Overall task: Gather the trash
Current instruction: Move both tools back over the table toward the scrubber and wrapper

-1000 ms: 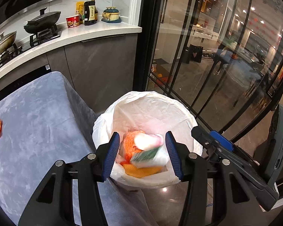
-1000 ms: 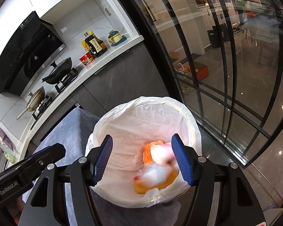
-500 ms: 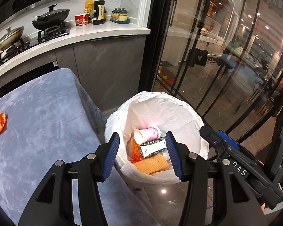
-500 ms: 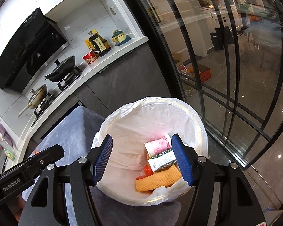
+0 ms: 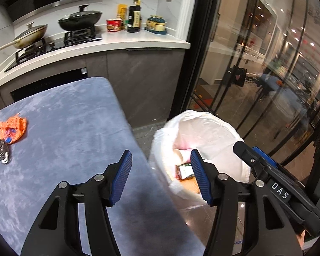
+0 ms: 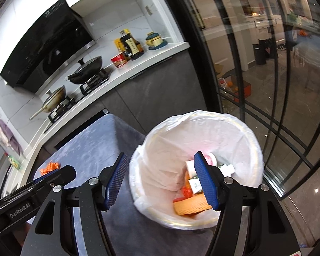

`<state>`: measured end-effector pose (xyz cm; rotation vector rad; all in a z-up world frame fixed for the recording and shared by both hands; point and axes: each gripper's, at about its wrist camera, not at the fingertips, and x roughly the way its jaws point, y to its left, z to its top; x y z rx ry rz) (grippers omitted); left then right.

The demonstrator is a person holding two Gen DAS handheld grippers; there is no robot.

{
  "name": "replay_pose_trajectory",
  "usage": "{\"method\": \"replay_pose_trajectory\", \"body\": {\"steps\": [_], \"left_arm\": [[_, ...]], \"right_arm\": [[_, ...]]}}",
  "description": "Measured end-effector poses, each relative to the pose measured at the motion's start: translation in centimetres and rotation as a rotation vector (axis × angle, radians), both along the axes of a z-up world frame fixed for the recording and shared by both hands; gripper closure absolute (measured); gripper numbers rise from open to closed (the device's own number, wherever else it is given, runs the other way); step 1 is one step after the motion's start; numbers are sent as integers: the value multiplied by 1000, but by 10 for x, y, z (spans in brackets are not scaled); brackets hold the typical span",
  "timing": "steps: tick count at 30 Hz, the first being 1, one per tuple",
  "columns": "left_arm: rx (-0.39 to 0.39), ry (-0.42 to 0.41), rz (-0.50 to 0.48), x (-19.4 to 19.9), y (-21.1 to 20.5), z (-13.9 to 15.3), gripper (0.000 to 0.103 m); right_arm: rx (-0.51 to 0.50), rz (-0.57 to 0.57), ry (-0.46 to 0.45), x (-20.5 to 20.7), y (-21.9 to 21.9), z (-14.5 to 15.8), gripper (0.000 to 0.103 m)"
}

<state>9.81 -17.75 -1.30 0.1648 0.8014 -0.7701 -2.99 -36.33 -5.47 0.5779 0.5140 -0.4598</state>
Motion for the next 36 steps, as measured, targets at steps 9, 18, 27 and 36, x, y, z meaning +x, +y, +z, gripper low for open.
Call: {"method": "replay_pose_trajectory", "body": {"steps": [9,18,27,36], "left_arm": [[-19,-6,121,28,60,4,42],[-30,-4,280,64,137,1,35],[-22,11,410,96,210,-7,35],[-5,29,512,133,264,-18,30]], "right_arm": [[-26,82,7,34,43,8,41],[-46,192,19,78,100,8,41],[-58,310,43,130,163,3,41],[-68,402,72,177,214,-8,41]]}}
